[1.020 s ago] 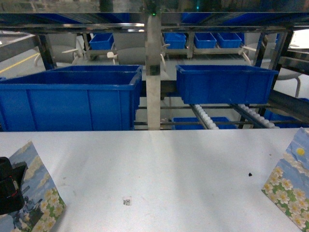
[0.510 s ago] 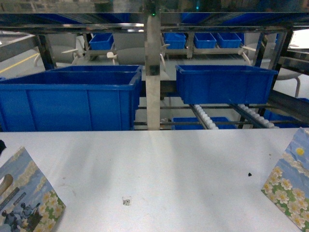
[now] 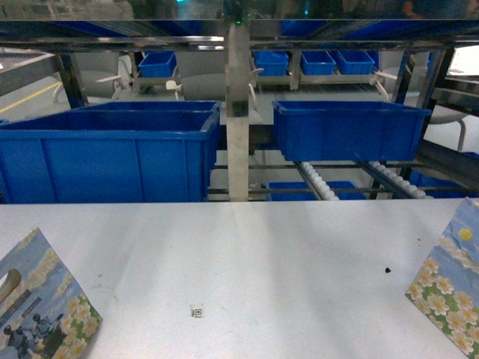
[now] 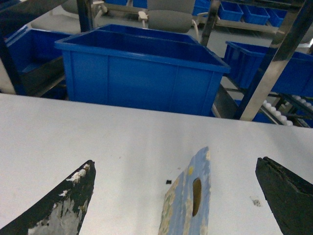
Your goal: Move flower gift bag to table near conveyor
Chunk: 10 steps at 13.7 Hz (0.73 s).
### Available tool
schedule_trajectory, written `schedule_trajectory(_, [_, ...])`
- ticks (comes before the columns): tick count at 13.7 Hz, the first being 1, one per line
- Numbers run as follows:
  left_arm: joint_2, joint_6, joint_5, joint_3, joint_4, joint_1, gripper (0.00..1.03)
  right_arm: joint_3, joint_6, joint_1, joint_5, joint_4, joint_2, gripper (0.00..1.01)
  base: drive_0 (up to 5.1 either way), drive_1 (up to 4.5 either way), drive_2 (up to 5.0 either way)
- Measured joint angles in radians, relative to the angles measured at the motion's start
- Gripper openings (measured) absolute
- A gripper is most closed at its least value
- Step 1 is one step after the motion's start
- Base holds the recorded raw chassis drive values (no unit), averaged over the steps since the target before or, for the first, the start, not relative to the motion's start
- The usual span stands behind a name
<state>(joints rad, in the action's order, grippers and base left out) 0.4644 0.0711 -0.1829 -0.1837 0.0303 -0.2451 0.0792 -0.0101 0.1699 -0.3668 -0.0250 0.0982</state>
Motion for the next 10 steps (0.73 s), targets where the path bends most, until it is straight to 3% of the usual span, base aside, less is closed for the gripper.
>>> schedule_trajectory(1, [-0.134,-0.028,-0.042,-0.003,-0.156,-0.063,0.98,0.0,0.0,0.0,0.0,0.0,0.0,0.98,0.0,0.0,0.0])
schedule_trajectory(2, [-0.227,-0.043,-0.047,-0.032,-0.27,-0.092,0.98,0.0,0.0,0.0,0.0,0.0,0.0,0.98,0.0,0.0,0.0])
schedule_trajectory(4, [-0.235,-0.054,-0.034,-0.072,-0.286,-0.056,0.98,0.0,0.0,0.0,0.0,0.0,0.0,0.98,0.0,0.0,0.0])
schedule_trajectory(5, [-0.246,-0.053,-0.058,-0.044,-0.201,-0.068,0.94,0.0,0.001,-0.016,0.034,0.003,-0.004,0.96,0.0,0.0,0.0])
schedule_trajectory(6, [-0.307,-0.054,-0.089,0.024,-0.072,-0.055,0.82,-0.003,0.001,-0.128,0.223,0.013,-0.033,0.84,0.0,0.0,0.0])
schedule_trajectory(7, [-0.345,-0.055,-0.061,0.054,-0.035,0.0,0.67,-0.006,0.003,-0.182,0.319,0.018,-0.039,0.69,0.0,0.0,0.0])
schedule_trajectory(8, [-0.352,-0.055,-0.03,0.064,-0.036,0.042,0.55,-0.016,0.002,-0.172,0.365,0.018,-0.046,0.56,0.0,0.0,0.0])
schedule_trajectory(9, [-0.369,-0.055,0.007,0.081,-0.037,0.07,0.42,-0.026,0.002,-0.17,0.367,0.017,-0.049,0.43,0.0,0.0,0.0])
schedule_trajectory(10, [-0.384,-0.054,0.087,0.095,-0.047,0.127,0.28,-0.031,0.002,-0.17,0.367,0.018,-0.052,0.29,0.0,0.0,0.0])
